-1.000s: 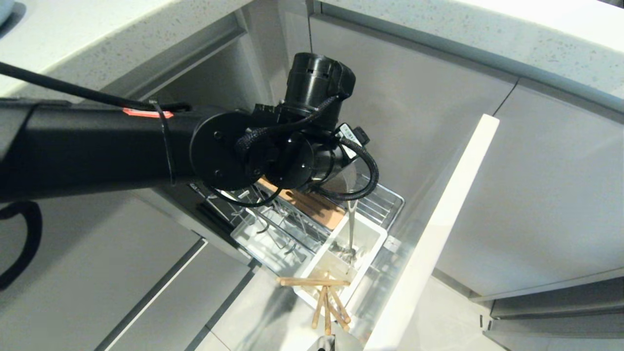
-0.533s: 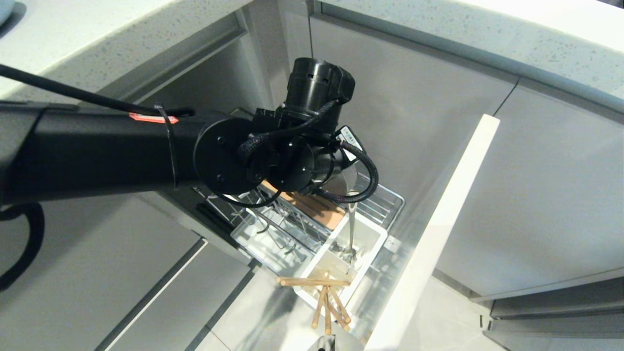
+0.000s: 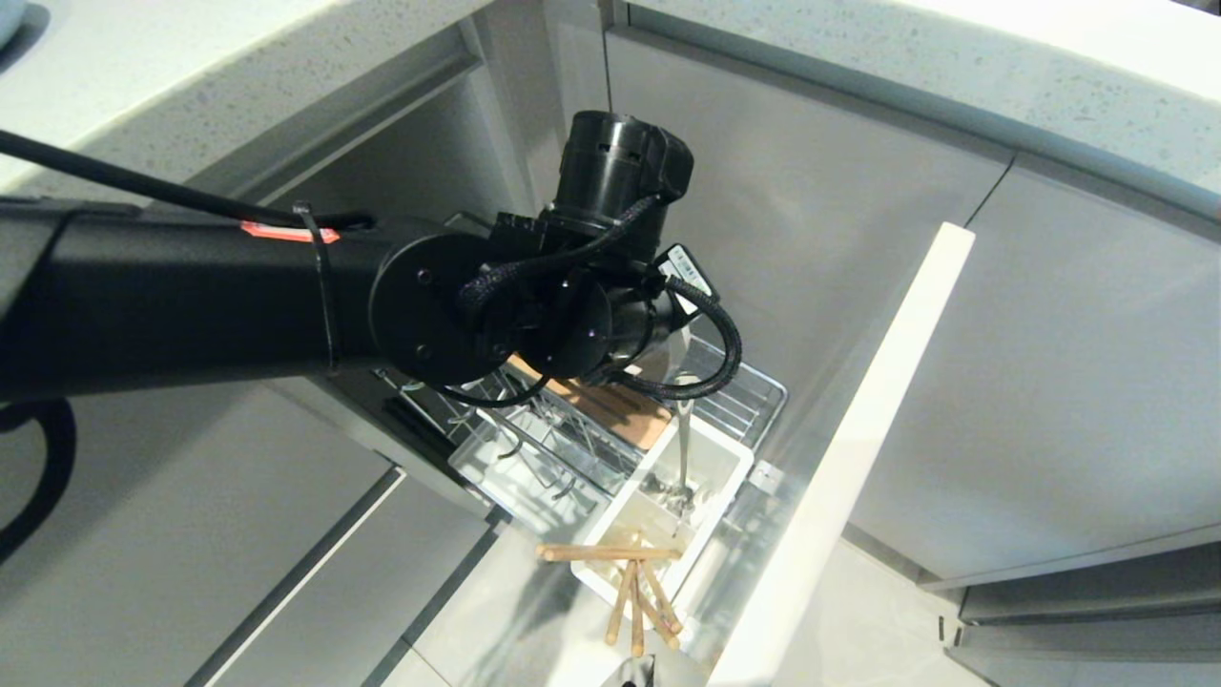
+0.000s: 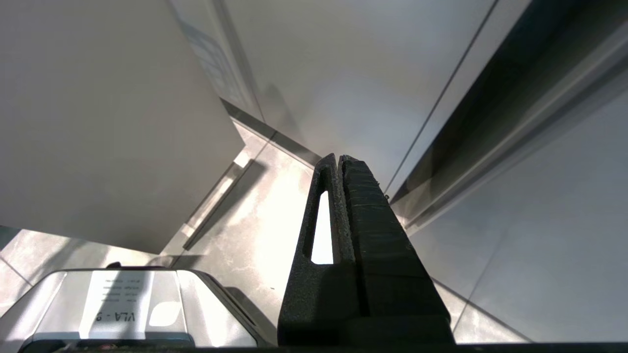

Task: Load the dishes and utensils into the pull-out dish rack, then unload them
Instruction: Take the bowl out of the cupboard

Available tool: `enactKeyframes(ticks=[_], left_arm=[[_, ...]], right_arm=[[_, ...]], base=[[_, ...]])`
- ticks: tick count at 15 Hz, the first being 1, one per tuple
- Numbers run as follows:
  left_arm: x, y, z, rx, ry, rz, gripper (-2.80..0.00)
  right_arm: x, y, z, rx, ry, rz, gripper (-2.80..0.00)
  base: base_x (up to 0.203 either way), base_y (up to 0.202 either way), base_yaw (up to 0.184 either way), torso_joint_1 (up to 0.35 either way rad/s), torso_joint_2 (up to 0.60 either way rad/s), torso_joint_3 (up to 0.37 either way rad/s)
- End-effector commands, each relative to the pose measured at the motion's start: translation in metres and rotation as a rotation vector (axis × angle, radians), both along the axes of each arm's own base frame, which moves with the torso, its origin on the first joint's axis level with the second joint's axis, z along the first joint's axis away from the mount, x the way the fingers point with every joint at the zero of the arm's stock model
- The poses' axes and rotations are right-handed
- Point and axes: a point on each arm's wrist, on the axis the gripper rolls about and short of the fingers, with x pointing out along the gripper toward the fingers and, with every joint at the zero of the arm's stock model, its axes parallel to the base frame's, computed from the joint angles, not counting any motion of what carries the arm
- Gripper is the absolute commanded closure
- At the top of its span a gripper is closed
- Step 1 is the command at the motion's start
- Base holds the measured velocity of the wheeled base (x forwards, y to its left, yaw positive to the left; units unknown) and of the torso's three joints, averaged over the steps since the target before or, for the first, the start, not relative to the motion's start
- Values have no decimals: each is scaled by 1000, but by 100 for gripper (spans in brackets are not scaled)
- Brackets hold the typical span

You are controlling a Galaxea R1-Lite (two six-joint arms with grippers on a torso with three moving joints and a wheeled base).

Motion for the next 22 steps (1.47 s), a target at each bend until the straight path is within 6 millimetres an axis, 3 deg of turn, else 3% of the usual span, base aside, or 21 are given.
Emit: enactKeyframes(ticks=[1, 4, 8, 16, 19, 22], left_arm=[[-3, 1, 2, -4, 0, 4, 0], [-11, 2, 8, -15, -9, -10, 0], [-32, 13, 33, -70, -51, -33, 0], [-50, 29, 58, -126, -106, -40, 0], [-73, 40, 79, -163, -143, -61, 0], [-111, 64, 109, -192, -205, -93, 0]], right_arm=[[0, 0, 0, 0, 2, 1, 0], [0, 0, 0, 0, 1, -1, 0], [0, 0, 0, 0, 0, 1, 0], [0, 0, 0, 0, 1, 0, 0], [0, 0, 0, 0, 0, 0, 0], [0, 0, 0, 0, 1, 0, 0]], base=[[0, 0, 0, 0, 0, 0], [0, 0, 0, 0, 0, 0], [0, 0, 0, 0, 0, 0], [0, 0, 0, 0, 0, 0], [0, 0, 0, 0, 0, 0], [0, 0, 0, 0, 0, 0]])
